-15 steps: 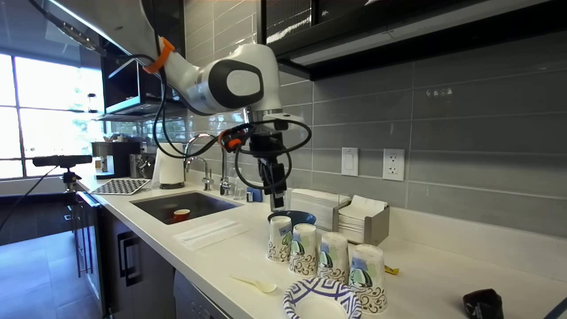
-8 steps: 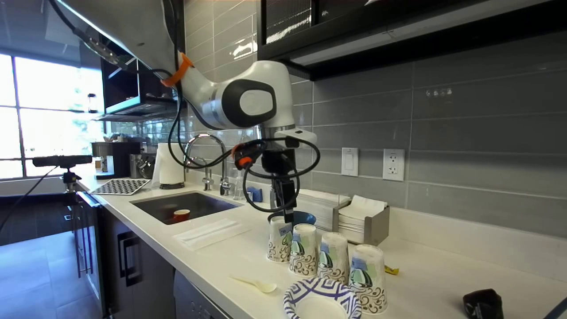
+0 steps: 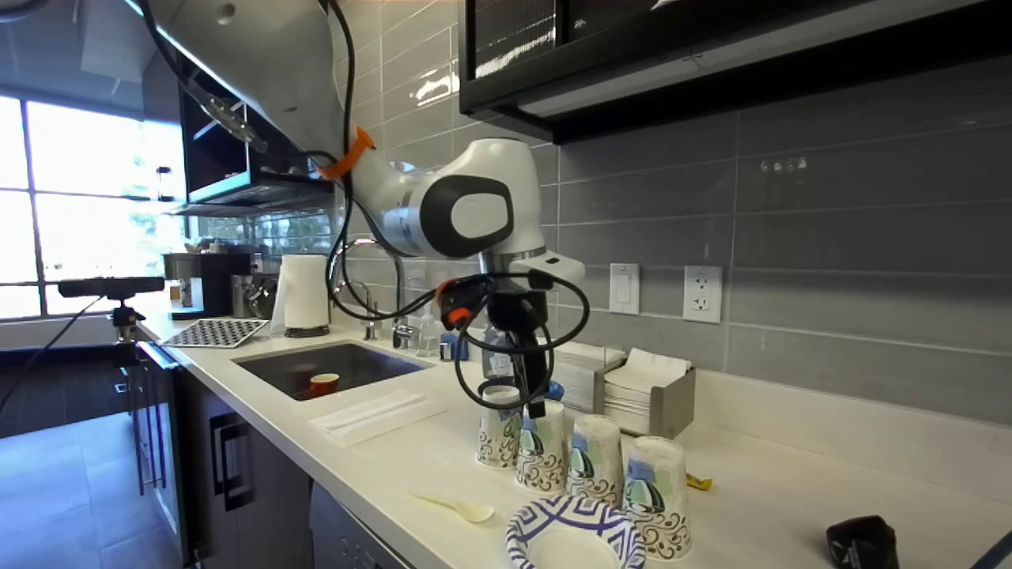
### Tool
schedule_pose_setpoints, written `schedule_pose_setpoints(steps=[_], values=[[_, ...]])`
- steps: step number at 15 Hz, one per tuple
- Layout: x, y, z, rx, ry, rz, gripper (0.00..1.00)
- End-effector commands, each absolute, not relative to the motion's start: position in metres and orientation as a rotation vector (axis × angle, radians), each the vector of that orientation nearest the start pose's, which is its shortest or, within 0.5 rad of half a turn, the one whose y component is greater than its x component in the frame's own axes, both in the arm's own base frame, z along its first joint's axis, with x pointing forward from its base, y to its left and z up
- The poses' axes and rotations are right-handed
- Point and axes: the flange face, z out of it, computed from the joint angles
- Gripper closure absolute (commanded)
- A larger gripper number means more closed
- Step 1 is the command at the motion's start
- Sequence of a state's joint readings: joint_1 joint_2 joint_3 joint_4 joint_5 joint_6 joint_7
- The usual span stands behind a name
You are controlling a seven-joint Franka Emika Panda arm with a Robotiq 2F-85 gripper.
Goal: Pick up the second paper cup from the left and put it on the two cups to the right, pick up the paper cup furthest to the left and put it on the paper cup above two paper cups
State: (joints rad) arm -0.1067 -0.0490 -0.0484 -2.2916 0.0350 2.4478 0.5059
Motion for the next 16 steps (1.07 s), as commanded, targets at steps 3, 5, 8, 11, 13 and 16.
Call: schedule_pose_setpoints(steps=[3,5,8,11,13,16], values=[[0.538,-0.092,0.38,-2.881,1.083,-0.334,0.23],[0.539,-0.094,0.376,-2.88,1.094,-0.327,0.44],[0.541,-0.096,0.372,-2.88,1.103,-0.319,0.65],[0.541,-0.096,0.371,-2.883,1.106,-0.314,0.85],[0.541,-0.095,0.373,-2.884,1.107,-0.318,0.98],[0.541,-0.093,0.377,-2.889,1.109,-0.323,1.0]])
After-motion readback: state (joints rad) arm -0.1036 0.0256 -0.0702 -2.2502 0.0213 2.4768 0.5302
